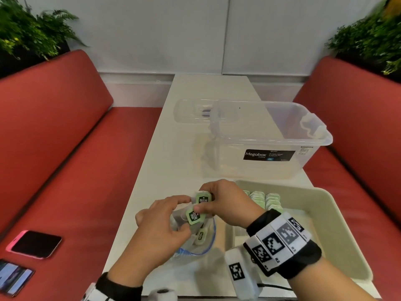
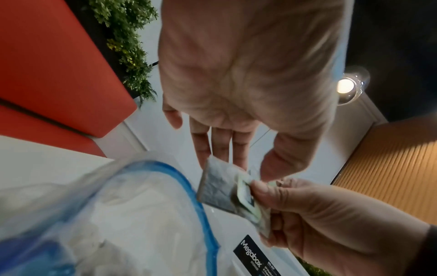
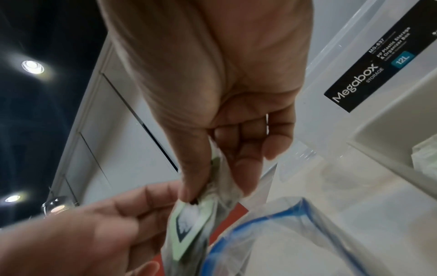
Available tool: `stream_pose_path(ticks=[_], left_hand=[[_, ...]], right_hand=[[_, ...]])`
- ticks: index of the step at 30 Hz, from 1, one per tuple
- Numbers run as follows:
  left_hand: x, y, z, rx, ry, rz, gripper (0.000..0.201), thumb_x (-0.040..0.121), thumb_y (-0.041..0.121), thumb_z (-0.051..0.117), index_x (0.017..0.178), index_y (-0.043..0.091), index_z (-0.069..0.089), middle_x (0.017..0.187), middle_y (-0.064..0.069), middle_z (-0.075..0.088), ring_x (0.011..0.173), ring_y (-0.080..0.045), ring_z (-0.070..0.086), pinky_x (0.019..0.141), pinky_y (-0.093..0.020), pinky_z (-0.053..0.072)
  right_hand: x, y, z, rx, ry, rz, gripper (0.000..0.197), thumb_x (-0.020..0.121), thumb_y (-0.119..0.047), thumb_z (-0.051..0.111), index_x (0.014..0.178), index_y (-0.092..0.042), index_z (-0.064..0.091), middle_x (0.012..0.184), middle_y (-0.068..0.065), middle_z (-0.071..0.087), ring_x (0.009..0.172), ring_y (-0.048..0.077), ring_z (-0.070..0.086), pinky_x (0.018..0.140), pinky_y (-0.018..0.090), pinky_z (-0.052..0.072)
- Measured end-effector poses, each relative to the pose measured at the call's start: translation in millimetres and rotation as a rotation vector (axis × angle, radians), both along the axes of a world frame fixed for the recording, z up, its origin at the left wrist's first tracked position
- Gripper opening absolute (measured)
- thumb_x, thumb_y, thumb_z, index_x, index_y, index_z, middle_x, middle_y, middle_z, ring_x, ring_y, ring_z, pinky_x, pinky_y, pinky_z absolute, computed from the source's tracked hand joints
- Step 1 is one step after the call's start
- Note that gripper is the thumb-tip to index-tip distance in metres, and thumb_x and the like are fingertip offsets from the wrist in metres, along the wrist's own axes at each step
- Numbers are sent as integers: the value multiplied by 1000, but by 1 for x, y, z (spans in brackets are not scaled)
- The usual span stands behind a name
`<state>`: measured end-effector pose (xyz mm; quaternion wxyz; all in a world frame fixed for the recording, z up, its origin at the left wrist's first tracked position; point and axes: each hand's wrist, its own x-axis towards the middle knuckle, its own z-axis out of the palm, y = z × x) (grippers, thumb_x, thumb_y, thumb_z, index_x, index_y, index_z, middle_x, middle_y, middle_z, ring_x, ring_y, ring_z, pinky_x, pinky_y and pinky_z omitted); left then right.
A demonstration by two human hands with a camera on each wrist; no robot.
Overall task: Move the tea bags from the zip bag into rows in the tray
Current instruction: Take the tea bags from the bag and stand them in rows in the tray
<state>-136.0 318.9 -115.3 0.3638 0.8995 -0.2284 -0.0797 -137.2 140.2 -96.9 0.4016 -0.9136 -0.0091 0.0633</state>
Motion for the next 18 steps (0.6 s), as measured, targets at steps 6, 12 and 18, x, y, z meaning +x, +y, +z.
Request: stream_pose_path(ticks=[6,12,18], left_hand=[[3,-17,1,-246,65,116,27,83,16,69,86,40,59,85,12,68,77,9,59,59,-5,43],[4,-22,-5,-397,132,139,16,83,12,66,79,27,66,77,8,69,66,-5,61,53,-8,43],[0,-40,-6,-505,269,67,14,84,10,66,84,24,69,86,10,71,74,-2,64,65,-16,47]], right_hand=[[0,-10,4,185,5,-15,10,82,-16,70,79,-10,62,69,14,66,60,23,61,66,39,52],[-4,-33,11,284,-50,-144,20,94,-11,52,79,-24,50,65,1,61,57,14,57,58,22,39],[-7,-56,17,180,-148,-149,24,85,-10,63,78,-31,56,73,9,59,68,24,52,71,35,47]])
